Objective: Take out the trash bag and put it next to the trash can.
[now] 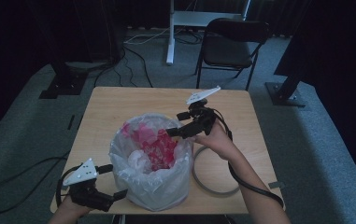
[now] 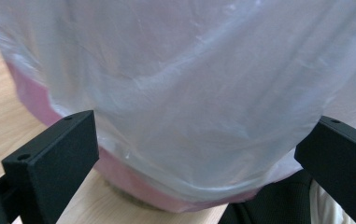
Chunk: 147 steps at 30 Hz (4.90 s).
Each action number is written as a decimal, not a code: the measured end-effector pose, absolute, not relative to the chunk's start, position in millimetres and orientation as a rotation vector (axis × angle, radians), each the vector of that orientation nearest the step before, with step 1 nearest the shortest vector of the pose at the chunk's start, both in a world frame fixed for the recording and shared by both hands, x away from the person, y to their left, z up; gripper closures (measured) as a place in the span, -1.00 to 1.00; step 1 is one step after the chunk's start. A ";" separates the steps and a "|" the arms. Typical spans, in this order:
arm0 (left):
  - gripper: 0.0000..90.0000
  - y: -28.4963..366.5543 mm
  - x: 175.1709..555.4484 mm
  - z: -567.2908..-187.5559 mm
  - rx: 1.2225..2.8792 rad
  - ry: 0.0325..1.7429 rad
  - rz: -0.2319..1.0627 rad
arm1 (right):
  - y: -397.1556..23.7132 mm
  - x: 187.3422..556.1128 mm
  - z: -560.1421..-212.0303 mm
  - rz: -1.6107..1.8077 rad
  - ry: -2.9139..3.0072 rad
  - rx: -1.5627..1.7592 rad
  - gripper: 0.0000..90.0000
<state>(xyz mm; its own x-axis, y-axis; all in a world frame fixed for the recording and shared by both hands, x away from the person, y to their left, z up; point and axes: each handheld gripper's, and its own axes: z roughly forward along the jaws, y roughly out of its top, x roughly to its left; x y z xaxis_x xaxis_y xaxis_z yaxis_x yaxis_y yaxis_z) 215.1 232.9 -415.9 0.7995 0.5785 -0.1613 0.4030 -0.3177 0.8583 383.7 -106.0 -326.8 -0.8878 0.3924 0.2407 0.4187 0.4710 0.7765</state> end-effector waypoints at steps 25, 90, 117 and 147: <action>-0.76 247.5 225.4 -399.3 1.888 0.670 0.245 | -100.5 378.7 -330.4 -1.334 -2.751 -0.732 0.59; 0.96 175.1 252.0 -291.4 1.714 0.506 0.443 | -61.0 350.7 -290.0 -1.515 -2.374 -0.242 -0.34; -0.71 215.6 245.7 -295.5 1.691 0.713 0.476 | -77.8 355.8 -278.3 -1.560 -2.436 -0.242 0.98; -1.00 279.4 239.3 -431.5 1.753 1.115 0.587 | -110.7 365.2 -206.3 -1.770 -2.378 -0.250 0.98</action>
<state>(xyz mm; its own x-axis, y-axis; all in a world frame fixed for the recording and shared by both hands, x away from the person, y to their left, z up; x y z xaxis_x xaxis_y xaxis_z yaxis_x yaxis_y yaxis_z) 239.3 279.4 -431.5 0.4700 0.8784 -0.0864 0.4257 -0.1398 0.8940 365.2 -110.7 -206.3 -0.9720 0.0348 0.2322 0.2325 0.2827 0.9306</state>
